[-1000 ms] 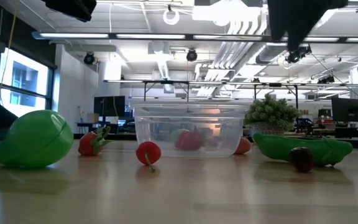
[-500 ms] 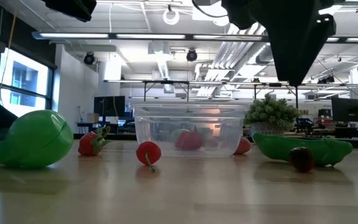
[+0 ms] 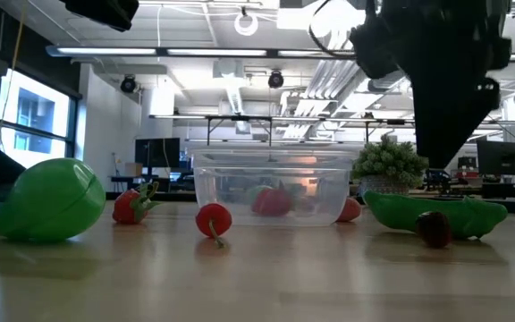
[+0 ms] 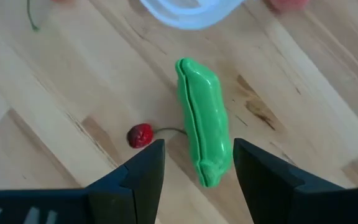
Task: Pick and placing Produce into tupperware
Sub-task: Put the green pea into the transparent bin
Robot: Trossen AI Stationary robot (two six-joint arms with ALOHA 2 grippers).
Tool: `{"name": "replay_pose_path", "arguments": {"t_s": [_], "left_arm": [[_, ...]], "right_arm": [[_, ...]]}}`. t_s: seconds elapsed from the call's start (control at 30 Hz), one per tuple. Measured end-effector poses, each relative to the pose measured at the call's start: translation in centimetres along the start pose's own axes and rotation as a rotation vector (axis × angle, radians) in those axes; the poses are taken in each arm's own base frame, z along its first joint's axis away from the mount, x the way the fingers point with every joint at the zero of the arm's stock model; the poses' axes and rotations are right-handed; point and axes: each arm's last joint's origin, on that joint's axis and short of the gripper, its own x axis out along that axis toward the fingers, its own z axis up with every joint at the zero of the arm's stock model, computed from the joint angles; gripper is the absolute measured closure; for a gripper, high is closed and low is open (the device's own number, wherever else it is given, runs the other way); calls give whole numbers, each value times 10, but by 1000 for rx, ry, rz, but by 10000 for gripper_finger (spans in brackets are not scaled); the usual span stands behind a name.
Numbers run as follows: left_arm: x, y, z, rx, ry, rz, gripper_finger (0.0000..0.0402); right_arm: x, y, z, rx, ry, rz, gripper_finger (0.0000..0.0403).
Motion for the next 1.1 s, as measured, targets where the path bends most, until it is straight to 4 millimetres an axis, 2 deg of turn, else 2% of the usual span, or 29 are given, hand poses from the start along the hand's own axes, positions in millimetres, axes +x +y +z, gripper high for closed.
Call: {"name": "replay_pose_path", "arguments": {"t_s": [0.3,0.47,0.83,1.1], "left_arm": [[0,0,0,0,0,0,401],[0,0,0,0,0,0,401],[0,0,0,0,0,0,401],[0,0,0,0,0,0,401]], "right_arm": [[6,-7,11,-125,25,34,221],[8,-10,15,-122,30,22,220],[20,-9,14,-178,61,11,160],[29,-13,10,-200,66,45,155]]}}
